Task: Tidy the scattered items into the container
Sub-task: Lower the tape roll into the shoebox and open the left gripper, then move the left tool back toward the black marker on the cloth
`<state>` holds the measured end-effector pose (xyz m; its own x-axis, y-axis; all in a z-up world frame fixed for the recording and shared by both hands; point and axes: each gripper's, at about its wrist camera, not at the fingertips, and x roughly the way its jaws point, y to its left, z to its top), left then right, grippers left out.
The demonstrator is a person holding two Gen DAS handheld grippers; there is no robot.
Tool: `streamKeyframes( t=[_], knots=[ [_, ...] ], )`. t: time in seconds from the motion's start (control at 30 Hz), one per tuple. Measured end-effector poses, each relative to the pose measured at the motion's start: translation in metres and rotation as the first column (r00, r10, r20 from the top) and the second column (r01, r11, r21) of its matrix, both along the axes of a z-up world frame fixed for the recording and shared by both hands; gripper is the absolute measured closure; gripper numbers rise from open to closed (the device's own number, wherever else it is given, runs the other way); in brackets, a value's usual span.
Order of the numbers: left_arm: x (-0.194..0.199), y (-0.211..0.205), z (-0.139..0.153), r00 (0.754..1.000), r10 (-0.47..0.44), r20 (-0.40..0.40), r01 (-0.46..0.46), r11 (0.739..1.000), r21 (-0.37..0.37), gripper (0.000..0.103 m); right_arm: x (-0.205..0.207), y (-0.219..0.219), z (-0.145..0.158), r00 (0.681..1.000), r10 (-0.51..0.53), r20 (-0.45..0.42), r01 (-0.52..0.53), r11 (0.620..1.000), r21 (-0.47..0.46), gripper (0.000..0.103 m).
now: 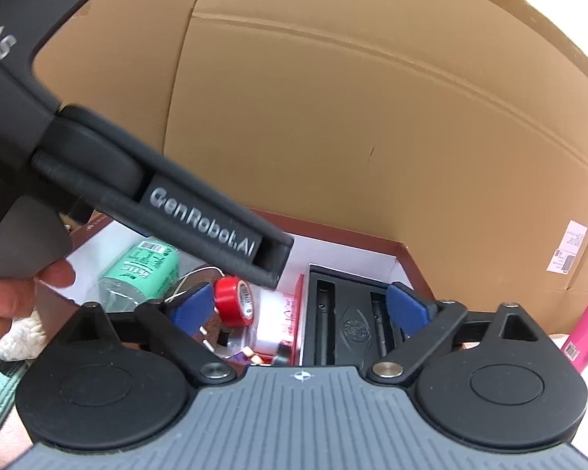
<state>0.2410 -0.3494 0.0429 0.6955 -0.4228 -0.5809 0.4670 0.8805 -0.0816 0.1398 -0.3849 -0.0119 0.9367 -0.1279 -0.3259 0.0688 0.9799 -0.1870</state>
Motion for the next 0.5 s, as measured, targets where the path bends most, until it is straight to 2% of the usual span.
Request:
streamKeyframes(
  t=[0.3, 0.5],
  knots=[
    [-0.04, 0.016, -0.004, 0.999, 0.03, 0.034, -0.032, 0.999, 0.039, 0.001, -0.023, 0.01, 0.006, 0.999, 0.05, -0.004, -0.049, 0.996, 0.077, 0.002],
    [-0.067, 0.038, -0.002, 0.996, 0.071, 0.047, -0.071, 0.997, 0.013, 0.0, -0.044, 0.026, 0.009, 0.997, 0.08, -0.009, -0.079, 0.992, 0.102, 0.002]
  ],
)
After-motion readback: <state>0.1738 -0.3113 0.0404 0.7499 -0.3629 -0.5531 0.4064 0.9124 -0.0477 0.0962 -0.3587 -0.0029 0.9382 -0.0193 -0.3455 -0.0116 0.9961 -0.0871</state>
